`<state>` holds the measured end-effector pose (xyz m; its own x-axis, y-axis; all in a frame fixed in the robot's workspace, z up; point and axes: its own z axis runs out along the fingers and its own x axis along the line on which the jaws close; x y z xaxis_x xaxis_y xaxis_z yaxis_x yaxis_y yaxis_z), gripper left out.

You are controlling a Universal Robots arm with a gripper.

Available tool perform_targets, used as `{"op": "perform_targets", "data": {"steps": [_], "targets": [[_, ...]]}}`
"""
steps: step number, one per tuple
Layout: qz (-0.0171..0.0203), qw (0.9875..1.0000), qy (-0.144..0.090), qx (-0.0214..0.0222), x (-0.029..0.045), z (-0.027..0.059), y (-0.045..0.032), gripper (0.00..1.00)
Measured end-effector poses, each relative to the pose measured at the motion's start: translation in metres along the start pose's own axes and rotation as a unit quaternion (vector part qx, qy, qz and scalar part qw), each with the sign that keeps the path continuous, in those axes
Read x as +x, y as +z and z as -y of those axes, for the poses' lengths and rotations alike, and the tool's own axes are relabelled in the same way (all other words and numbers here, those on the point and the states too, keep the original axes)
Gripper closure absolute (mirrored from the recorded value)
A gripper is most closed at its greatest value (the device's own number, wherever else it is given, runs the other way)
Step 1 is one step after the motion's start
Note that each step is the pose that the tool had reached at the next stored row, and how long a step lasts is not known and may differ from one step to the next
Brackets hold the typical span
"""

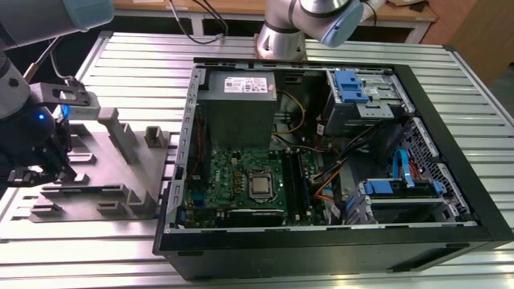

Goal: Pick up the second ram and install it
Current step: 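Pick up the second ram and move it above second insertion slot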

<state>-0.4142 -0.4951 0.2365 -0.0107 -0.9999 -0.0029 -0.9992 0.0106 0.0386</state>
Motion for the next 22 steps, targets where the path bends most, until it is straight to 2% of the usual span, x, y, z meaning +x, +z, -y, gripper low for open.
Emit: {"op": "perform_targets", "data": {"steps": [15, 22], "targets": [[-0.0005, 0.9999, -0.015, 0.0000, 0.0012, -0.0004, 0.0172, 0.93], [-0.0006, 0.9999, -0.016, -0.0001, 0.0013, -0.0004, 0.0175, 0.93]]}}
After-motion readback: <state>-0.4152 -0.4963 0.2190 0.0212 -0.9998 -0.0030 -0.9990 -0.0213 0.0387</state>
